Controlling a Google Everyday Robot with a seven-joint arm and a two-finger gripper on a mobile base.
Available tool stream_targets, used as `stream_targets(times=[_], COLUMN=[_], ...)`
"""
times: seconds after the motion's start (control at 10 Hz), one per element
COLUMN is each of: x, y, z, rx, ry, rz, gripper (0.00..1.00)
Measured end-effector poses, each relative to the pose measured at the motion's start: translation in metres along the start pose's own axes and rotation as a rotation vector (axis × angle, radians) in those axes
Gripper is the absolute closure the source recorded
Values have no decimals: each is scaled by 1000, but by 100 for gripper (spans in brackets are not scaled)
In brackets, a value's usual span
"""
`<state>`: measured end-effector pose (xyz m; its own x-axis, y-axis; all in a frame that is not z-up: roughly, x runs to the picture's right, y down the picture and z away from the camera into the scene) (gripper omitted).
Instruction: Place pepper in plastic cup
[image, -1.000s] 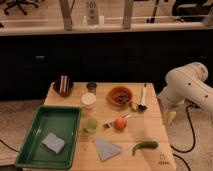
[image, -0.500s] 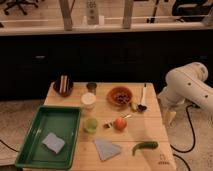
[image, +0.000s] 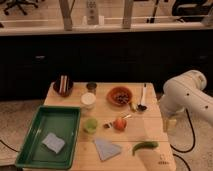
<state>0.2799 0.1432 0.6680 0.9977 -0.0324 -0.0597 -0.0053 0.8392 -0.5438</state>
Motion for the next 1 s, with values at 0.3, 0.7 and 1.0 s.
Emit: stream_targets(times=[0.3,0.7,1.0], x=[-8,-16,-20], y=[21,35,54], z=[5,17,33], rx=[-4,-7,-11], ry=[9,15,14], rz=[-24,-62,-86], gripper=[20,20,20])
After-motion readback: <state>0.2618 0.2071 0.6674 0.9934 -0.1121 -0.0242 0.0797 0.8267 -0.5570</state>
